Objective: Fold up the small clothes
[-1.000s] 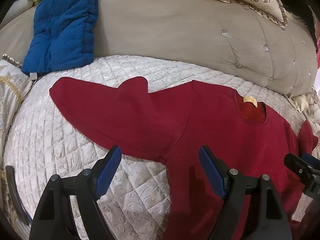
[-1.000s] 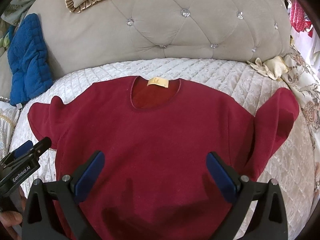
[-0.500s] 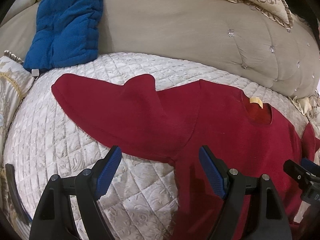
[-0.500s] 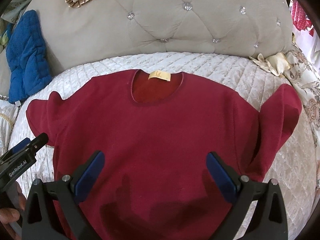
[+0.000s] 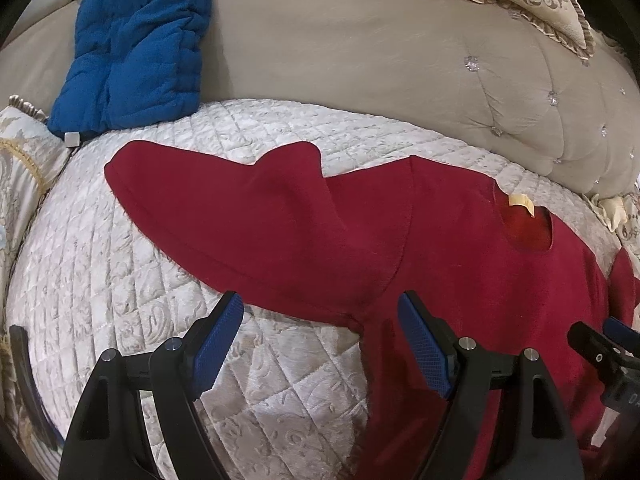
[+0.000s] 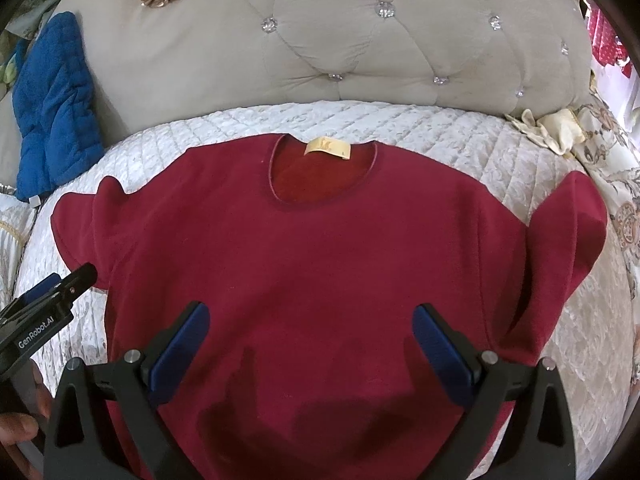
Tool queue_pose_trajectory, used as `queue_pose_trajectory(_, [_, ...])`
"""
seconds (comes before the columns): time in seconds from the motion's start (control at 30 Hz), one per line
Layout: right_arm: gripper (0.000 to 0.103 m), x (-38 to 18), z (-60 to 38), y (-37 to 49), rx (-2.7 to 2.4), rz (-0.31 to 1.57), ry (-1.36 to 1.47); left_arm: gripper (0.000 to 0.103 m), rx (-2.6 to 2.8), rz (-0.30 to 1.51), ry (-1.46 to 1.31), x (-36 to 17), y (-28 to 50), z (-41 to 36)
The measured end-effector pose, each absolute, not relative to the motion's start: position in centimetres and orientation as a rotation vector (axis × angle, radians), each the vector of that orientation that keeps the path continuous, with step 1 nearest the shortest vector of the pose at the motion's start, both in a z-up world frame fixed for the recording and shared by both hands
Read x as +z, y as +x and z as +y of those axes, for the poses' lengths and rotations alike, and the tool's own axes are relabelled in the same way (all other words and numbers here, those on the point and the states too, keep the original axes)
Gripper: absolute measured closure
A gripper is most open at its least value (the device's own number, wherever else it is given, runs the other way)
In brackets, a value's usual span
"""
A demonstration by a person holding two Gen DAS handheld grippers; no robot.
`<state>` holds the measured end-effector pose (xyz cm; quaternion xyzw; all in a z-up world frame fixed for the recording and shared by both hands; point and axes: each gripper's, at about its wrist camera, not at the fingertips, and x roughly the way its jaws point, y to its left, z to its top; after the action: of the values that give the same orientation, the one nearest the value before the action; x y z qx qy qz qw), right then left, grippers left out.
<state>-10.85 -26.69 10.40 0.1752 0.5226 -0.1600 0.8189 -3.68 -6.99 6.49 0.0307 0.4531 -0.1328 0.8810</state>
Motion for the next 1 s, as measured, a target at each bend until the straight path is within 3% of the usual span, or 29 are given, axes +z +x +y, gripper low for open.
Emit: queue_pose_trajectory(1.0, [0.000, 8.7, -25.5, -9.8, -0.318, 1.150, 0.375, 0.042, -0.233, 0.979, 0.058, 5.2, -1.9, -5.2])
